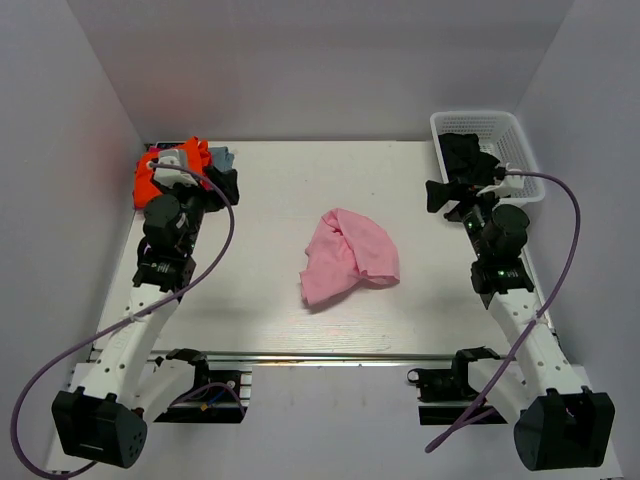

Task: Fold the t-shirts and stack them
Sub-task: Flatten out the tshirt

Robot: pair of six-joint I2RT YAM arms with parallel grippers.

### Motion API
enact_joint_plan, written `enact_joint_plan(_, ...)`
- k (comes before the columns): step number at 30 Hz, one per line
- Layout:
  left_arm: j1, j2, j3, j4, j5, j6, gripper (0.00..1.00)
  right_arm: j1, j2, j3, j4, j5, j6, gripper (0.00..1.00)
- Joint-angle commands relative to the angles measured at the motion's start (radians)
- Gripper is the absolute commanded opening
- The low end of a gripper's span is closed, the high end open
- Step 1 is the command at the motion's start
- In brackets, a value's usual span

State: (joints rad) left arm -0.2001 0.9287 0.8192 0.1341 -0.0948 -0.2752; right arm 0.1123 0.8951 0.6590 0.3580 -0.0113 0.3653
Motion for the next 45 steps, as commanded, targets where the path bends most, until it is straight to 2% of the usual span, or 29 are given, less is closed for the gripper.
enact_joint_plan(1,0.001,0.021,0.014,-0.018,0.093,-0.007,1.0,0.001,0.03,0.05,-0.086,-0.104,-0.026,0.9)
enact_joint_plan(5,-0.009,0.115,0.057,-0.111,0.193,0.014,1.0,0.003,0.074,0.088,-0.163,-0.173,-0.075,0.9)
enact_joint_plan(7,-0.018,0.183,0.081,-0.155,0.363,0.014,0.97,0.006,0.125,0.143,-0.258,-0.248,-0.118,0.9)
enact_joint_plan(8,-0.018,0.226,0.081,-0.156,0.435,0.014,0.92,0.009,0.167,0.189,-0.289,-0.301,-0.132,0.9)
enact_joint_plan(9,-0.018,0.321,0.107,-0.181,0.575,0.014,0.86,0.012,0.22,0.214,-0.325,-0.355,-0.143,0.9)
enact_joint_plan(10,-0.033,0.367,0.116,-0.198,0.628,0.014,0.86,0.024,0.238,0.261,-0.429,-0.383,-0.157,0.9)
enact_joint_plan(11,-0.059,0.409,0.126,-0.221,0.657,0.014,0.86,0.033,0.29,0.281,-0.447,-0.43,-0.172,0.9)
enact_joint_plan(12,-0.096,0.468,0.126,-0.253,0.694,0.036,0.91,0.068,0.315,0.287,-0.465,-0.438,-0.18,0.9)
enact_joint_plan(13,-0.096,0.485,0.114,-0.269,0.695,0.036,1.0,0.081,0.315,0.289,-0.473,-0.438,-0.187,0.9)
enact_joint_plan(22,-0.317,0.444,-0.008,-0.468,0.505,-0.022,1.0,0.285,0.521,0.35,-0.675,-0.331,-0.197,0.9)
enact_joint_plan(26,-0.375,0.484,-0.049,-0.449,0.491,-0.054,1.0,0.349,0.554,0.326,-0.696,-0.282,-0.201,0.88)
enact_joint_plan(31,-0.418,0.561,-0.026,-0.401,0.469,-0.075,0.85,0.409,0.574,0.303,-0.682,-0.202,-0.192,0.81)
enact_joint_plan(34,-0.429,0.575,0.003,-0.369,0.481,-0.084,0.73,0.42,0.582,0.304,-0.663,-0.187,-0.186,0.68)
enact_joint_plan(35,-0.429,0.585,0.003,-0.369,0.481,-0.084,0.69,0.421,0.59,0.304,-0.659,-0.182,-0.174,0.59)
enact_joint_plan(41,-0.438,0.595,0.012,-0.369,0.466,-0.084,0.39,0.42,0.6,0.301,-0.656,-0.161,-0.174,0.38)
enact_joint_plan(44,-0.438,0.604,0.012,-0.369,0.466,-0.084,0.25,0.423,0.63,0.317,-0.672,-0.168,-0.175,0.32)
enact_joint_plan(45,-0.438,0.604,0.012,-0.369,0.466,-0.075,0.19,0.423,0.631,0.317,-0.672,-0.171,-0.175,0.24)
